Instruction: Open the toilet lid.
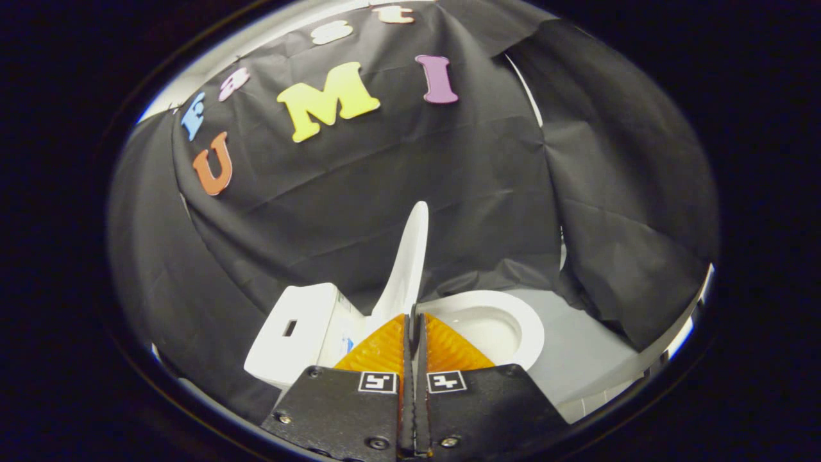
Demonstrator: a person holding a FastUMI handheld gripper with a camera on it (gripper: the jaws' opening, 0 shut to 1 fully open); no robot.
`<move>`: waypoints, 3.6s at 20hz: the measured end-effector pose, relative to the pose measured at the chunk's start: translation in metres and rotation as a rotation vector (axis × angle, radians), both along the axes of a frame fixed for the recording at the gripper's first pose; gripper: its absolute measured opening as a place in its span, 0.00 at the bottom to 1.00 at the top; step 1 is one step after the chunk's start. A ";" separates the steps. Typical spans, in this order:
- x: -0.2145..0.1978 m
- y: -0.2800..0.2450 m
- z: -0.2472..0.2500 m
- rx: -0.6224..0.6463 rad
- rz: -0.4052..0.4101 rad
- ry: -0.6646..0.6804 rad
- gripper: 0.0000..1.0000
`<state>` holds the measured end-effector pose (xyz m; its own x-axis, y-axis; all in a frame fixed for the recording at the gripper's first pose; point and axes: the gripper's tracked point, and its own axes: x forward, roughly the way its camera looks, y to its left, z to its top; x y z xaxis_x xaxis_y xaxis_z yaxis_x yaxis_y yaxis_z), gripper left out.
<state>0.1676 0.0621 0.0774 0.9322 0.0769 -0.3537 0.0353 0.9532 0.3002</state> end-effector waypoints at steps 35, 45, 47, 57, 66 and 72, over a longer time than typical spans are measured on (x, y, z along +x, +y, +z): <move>-0.004 0.179 0.054 -0.320 0.098 -0.143 0.05; -0.005 0.239 0.053 -0.490 0.154 -0.171 0.05; -0.005 0.247 0.054 -0.533 0.171 -0.175 0.06; -0.016 0.252 0.092 -0.371 0.247 -0.359 0.84; -0.054 0.180 0.128 -0.182 0.221 -0.487 1.00; -0.067 0.088 0.107 -0.208 0.124 -0.483 1.00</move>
<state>0.1009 0.1503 0.1842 0.9808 0.1712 0.0939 -0.1771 0.9824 0.0586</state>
